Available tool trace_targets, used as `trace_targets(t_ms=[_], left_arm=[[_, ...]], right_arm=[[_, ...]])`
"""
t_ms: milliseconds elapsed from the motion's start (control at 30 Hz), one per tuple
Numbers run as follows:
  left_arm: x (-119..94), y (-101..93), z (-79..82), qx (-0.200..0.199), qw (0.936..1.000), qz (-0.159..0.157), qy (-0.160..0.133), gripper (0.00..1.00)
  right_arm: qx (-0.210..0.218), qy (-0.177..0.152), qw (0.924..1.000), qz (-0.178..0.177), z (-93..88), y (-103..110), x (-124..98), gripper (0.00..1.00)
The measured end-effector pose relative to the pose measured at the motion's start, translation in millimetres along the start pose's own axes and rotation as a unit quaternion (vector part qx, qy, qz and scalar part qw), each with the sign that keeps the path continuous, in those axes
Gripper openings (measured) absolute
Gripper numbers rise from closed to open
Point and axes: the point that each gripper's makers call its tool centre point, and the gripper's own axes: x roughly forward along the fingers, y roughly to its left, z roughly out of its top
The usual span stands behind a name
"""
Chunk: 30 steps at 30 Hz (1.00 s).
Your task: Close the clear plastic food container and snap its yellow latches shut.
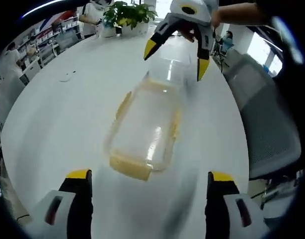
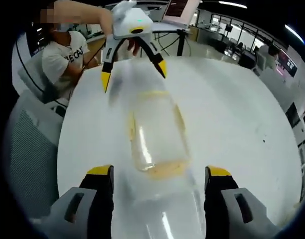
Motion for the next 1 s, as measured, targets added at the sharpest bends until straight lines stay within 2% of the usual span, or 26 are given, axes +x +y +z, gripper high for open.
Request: trace_targets(t_ms=[67,267,333,467,667,733,900,1000], left_arm=[[2,0.1,-0.2,0.007,0.9999,-0.005,0.007,0.93],[10,0.4,-3.5,0.038,0.9987,-0.015,0.031,0.91],[14,1.3,-5.3,0.049,0.9979,-0.019,0.037,0.90],[19,7.9,-8.4,0.056,0.9971,-0.020,0.048,0.88],[24,13.1,-6.9,0.078,0.9951,-0.020,0.059,0.85],[25,12.5,-6.9,0.081,0.9946,-0.021,0.062,0.84],[30,11.1,-11.1,0.097,0.9913,-0.025,0.085,0.76],[30,14.9,-8.0,0.100,0.9914,-0.021,0.082,0.72]], right_arm=[[-0.014,0.009,0.9999,0.002,-2.9,-3,4,0.69],[-0.026,0.027,0.9993,0.008,-4.8,-11,13,0.70],[-0.026,0.032,0.9990,0.017,-5.0,-10,16,0.70],[-0.046,0.064,0.9965,0.028,-15.6,-8,24,0.69],[-0.059,0.074,0.9949,0.034,-12.0,-7,33,0.67],[-0.073,0.084,0.9931,0.034,-14.2,-8,36,0.66],[-0.070,0.105,0.9912,0.040,-20.6,-9,44,0.64],[-0.071,0.118,0.9897,0.040,-25.5,-9,44,0.59]])
